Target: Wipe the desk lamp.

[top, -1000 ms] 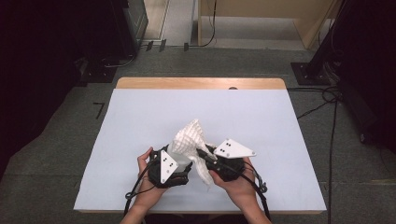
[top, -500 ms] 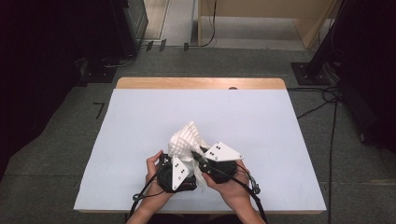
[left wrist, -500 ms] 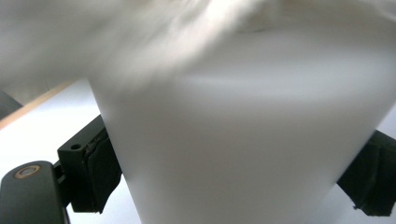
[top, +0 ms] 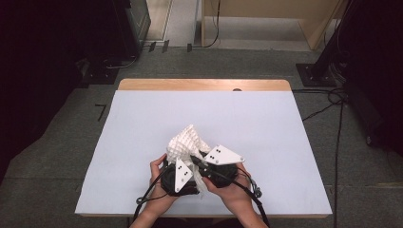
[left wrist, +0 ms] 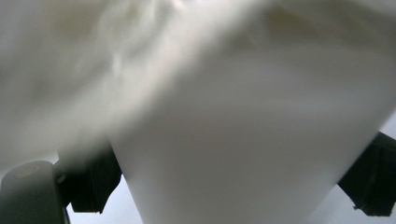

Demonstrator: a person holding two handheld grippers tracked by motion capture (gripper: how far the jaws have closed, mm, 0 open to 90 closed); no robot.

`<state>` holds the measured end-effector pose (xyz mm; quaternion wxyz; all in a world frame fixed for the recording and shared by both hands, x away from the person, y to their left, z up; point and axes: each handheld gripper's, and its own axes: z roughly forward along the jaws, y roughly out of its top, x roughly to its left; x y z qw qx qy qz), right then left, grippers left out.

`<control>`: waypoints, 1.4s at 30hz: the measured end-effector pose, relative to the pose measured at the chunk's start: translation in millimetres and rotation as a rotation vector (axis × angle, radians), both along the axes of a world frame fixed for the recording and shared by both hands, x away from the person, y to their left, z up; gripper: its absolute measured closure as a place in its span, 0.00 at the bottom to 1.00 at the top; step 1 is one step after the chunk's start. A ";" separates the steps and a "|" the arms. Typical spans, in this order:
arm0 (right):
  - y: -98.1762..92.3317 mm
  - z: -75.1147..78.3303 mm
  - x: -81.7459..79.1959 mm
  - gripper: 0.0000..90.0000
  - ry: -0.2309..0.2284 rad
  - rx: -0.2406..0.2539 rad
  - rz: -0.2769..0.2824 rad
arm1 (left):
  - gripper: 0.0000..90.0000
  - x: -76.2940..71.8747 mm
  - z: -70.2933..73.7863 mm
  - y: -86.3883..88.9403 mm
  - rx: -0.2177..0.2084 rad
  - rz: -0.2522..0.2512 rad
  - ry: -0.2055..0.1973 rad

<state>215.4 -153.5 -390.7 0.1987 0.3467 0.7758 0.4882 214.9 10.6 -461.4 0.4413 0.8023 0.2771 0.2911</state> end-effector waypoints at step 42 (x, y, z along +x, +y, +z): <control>-6.5 -3.1 -0.8 0.86 -0.020 0.044 0.008 | 0.10 2.8 0.7 8.2 -0.073 -0.002 0.020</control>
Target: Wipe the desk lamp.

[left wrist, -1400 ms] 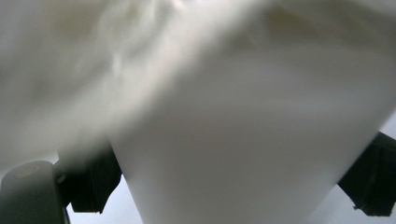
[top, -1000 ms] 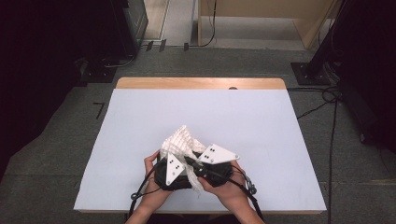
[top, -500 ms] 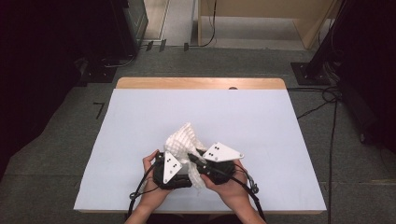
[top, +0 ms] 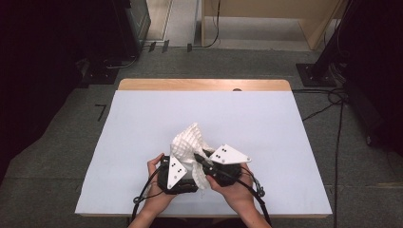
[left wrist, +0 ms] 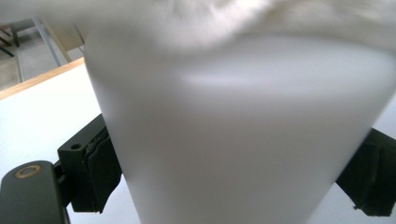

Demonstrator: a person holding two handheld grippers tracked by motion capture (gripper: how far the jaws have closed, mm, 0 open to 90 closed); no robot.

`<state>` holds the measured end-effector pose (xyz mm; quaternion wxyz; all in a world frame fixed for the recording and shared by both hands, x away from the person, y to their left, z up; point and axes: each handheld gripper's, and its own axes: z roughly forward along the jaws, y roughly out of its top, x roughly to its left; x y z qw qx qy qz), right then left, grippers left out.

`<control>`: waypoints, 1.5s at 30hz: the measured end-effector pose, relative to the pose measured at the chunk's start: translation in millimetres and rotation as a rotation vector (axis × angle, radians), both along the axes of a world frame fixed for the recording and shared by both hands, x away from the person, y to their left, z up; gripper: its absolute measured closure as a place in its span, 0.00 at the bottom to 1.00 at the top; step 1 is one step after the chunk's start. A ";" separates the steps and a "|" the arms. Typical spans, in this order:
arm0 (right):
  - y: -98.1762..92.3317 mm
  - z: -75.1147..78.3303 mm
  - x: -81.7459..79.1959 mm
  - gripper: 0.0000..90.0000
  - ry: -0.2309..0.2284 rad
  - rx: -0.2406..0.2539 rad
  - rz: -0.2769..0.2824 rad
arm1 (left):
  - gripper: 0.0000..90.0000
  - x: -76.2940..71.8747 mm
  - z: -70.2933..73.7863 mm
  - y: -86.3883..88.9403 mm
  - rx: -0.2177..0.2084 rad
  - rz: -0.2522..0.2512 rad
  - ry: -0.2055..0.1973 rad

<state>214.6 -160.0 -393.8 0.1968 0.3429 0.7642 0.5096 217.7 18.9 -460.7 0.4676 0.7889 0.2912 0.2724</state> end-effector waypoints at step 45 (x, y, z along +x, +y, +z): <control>-10.5 -38.1 22.8 0.86 0.112 0.043 0.053 | 0.10 31.8 14.3 71.7 -0.564 -0.134 0.214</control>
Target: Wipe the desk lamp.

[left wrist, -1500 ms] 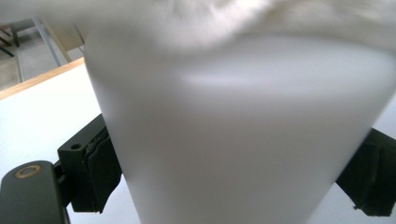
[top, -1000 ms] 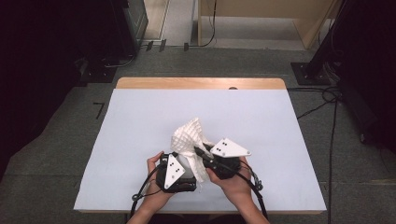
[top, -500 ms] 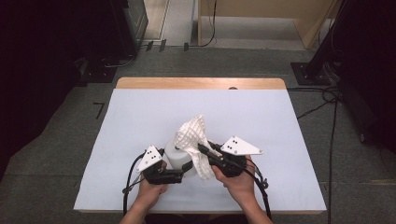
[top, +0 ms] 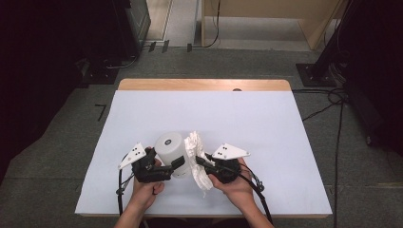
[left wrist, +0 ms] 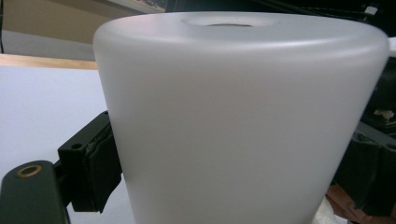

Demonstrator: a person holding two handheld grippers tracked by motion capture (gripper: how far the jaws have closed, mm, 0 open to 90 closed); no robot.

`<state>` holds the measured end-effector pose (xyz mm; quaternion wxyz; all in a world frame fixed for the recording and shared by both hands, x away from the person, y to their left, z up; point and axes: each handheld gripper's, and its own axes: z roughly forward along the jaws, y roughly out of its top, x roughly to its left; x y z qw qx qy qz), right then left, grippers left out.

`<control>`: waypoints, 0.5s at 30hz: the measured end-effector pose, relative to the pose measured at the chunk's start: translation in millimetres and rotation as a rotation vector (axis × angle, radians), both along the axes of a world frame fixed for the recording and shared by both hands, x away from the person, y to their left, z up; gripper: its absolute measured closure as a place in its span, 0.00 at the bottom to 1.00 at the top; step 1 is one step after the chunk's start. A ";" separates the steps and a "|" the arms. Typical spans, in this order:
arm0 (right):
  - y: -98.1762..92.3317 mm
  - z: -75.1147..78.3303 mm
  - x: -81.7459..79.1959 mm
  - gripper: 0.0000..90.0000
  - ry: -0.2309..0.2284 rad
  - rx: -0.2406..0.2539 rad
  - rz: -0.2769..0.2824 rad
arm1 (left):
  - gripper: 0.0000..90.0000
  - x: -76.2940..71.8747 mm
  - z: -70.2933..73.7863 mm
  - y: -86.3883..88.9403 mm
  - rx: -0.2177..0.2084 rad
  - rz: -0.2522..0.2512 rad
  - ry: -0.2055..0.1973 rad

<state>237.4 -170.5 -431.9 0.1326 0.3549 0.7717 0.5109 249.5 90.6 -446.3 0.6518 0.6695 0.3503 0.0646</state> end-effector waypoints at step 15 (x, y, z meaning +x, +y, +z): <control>-2.9 0.8 -2.0 0.86 -0.052 -0.014 -0.004 | 0.10 -0.8 -1.1 -9.3 0.061 -0.019 -0.006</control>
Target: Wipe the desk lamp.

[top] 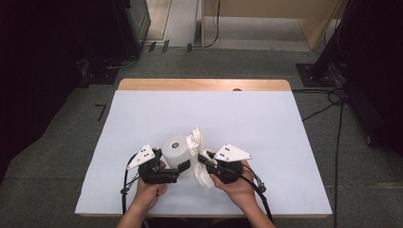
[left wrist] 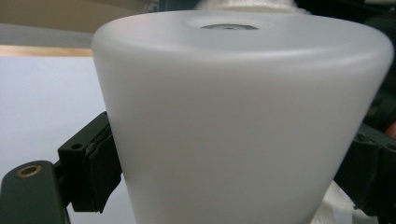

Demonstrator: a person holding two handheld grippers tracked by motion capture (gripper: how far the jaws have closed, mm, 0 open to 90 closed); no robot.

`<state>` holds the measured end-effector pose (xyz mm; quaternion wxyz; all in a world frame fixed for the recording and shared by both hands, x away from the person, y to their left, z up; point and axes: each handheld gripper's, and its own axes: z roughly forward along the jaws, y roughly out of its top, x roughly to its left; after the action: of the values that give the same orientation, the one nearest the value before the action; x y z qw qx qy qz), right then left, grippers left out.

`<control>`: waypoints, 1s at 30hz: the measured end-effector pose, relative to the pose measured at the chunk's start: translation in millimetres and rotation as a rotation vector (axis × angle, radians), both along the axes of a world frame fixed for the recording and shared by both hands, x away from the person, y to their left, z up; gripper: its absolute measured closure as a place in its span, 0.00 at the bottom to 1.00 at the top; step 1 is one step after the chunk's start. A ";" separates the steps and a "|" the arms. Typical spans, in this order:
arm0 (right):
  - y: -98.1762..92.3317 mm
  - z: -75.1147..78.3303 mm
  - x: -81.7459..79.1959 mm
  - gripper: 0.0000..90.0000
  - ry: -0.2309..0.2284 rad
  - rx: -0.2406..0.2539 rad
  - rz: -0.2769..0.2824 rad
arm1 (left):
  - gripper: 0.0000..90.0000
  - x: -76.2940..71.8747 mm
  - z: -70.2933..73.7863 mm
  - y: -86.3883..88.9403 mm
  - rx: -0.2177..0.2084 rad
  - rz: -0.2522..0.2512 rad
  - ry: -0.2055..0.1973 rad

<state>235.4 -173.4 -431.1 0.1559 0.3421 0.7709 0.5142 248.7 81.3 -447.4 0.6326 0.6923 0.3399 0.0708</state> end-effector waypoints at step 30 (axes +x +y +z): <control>-23.0 5.5 6.2 0.86 -0.038 0.015 -0.103 | 0.10 7.2 -36.7 -4.3 0.288 0.098 -0.181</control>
<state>241.6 -196.5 -425.6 0.1942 0.3726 0.7452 0.5178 256.0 77.1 -484.1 0.5509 0.7491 0.3011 0.2115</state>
